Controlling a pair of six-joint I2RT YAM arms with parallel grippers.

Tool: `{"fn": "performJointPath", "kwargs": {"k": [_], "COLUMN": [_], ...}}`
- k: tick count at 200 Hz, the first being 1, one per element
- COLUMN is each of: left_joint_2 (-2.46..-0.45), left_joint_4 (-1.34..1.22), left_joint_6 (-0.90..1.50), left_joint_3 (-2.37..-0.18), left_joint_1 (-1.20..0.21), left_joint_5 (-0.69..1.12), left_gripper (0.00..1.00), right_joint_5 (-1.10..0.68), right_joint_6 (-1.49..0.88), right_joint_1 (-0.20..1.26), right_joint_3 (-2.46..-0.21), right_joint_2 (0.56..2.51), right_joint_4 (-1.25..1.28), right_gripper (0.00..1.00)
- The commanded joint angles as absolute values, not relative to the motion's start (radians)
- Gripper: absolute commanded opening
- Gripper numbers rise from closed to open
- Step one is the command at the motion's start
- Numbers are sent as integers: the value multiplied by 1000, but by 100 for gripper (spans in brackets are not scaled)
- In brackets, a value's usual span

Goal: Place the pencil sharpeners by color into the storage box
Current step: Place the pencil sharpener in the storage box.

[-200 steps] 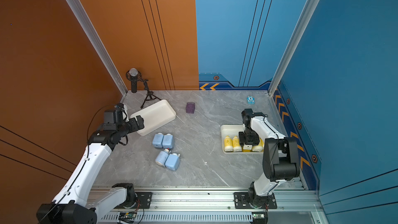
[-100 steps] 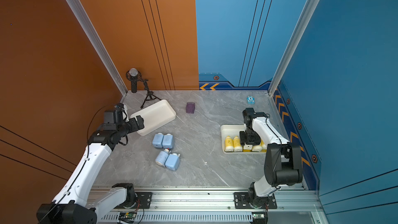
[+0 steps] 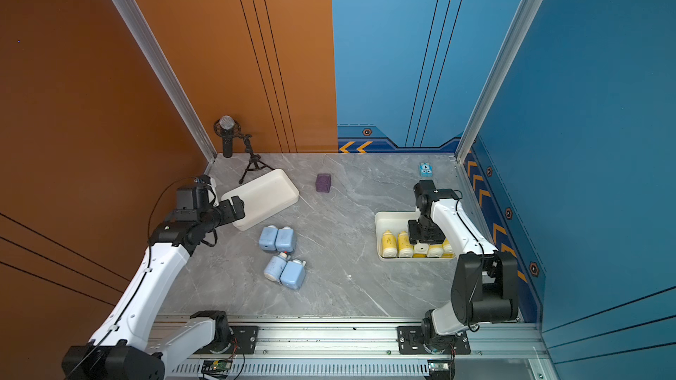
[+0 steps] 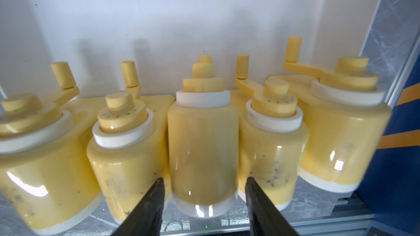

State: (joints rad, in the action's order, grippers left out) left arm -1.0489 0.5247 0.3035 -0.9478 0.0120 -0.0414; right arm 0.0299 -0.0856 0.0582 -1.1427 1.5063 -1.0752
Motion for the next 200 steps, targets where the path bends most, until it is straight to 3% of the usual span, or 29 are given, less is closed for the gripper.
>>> {"fn": "performJointPath", "kwargs": {"k": [1, 49, 111, 200], "left_joint_2": [-1039, -1039, -1039, -1037], "left_joint_4": [534, 534, 534, 534], "left_joint_6": [294, 295, 293, 295], "left_joint_3": [-935, -935, -934, -936], "left_joint_1": [8, 8, 9, 10], "left_joint_5": [-52, -52, -54, -49], "left_gripper": [98, 98, 98, 98], "right_joint_5": [58, 63, 42, 43], "right_joint_6": [-103, -108, -111, -130], "right_joint_1": [63, 64, 63, 63], "right_joint_3": [-1168, -1193, -1227, -1188], "right_joint_2": [1488, 1491, 1514, 1509], "right_joint_4": [-1117, -1118, -1126, -1141], "right_gripper": [58, 53, 4, 1]}}
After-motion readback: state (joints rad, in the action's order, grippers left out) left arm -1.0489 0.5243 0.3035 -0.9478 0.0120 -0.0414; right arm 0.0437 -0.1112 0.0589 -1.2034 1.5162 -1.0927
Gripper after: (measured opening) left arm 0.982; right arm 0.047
